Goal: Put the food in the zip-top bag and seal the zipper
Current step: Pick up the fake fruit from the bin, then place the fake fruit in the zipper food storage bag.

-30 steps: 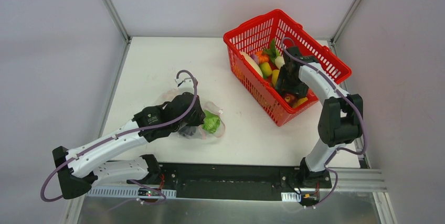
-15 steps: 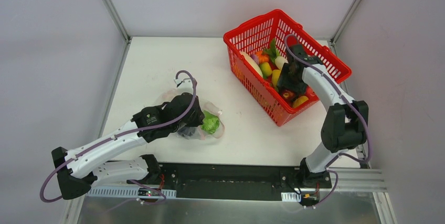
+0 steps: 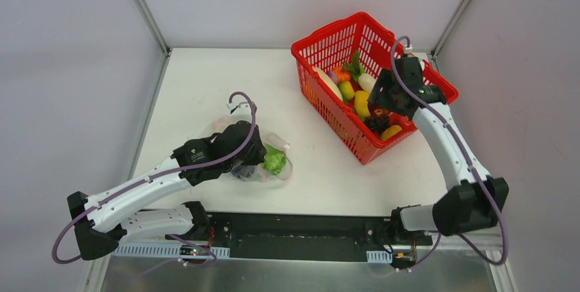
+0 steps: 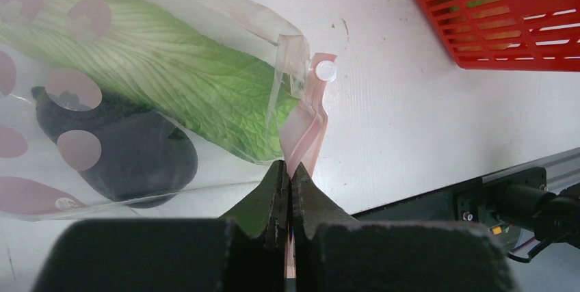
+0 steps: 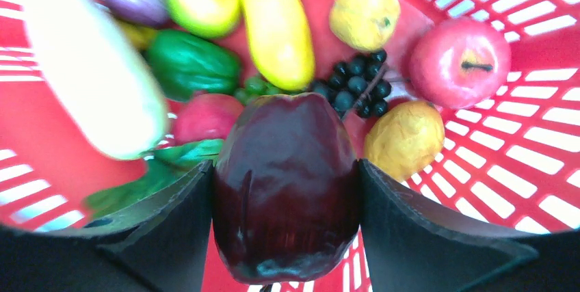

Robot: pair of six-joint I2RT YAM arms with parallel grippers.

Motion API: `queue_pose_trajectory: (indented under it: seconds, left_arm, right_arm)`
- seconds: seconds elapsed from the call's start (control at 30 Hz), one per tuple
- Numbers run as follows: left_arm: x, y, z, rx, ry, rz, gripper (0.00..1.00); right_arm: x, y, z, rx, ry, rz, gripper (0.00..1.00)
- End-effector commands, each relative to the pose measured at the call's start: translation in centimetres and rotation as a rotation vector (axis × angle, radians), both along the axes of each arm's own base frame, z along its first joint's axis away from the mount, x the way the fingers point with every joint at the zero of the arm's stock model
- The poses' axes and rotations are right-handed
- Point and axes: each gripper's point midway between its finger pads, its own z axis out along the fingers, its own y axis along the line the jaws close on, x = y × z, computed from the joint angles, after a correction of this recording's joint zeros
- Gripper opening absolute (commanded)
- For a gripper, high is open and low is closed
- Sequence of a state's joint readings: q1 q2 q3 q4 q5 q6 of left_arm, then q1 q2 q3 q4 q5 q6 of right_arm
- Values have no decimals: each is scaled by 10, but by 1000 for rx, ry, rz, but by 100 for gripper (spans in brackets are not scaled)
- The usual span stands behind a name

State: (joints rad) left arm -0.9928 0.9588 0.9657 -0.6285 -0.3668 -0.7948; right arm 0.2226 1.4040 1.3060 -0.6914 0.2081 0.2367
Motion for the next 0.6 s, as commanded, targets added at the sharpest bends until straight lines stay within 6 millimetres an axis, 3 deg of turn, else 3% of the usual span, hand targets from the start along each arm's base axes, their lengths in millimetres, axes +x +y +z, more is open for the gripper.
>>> queue_pose_trajectory:
  seconds: [0.0,0.2,0.37,0.57]
  left_arm:
    - [4,-1,15,-40,-27,11,0]
    - [5,-5,15,-42,-19,2,0]
    - [5,-8,15,-48,-17,1,0]
    - [7,-9,18,-52,-22,4,0]
  right_arm:
    - [-2,10,73,96,-281,50,38]
    - [-21,31,117,219,-457,166,40]
    - [-46,66,147,375,-531,354,40]
    - [-102,121,170,635,-583,728,40]
